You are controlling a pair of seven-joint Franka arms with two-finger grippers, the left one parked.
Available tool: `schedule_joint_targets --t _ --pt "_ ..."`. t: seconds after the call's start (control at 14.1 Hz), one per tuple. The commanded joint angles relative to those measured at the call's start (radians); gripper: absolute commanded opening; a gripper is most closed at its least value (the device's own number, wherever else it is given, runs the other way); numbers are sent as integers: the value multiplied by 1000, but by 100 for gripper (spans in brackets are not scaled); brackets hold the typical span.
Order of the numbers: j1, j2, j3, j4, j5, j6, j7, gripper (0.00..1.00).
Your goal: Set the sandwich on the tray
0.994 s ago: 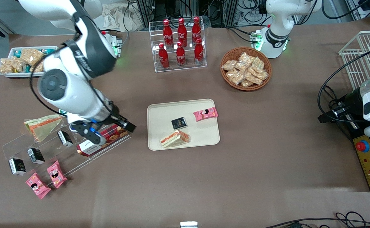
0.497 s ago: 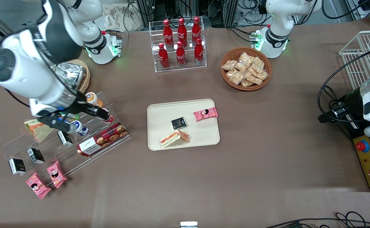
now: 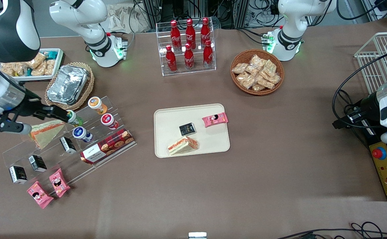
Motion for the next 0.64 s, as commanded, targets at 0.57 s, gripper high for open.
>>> schedule_joint_targets --t 0.57 --pt "-82 -8 0 45 -30 5 -182 98"
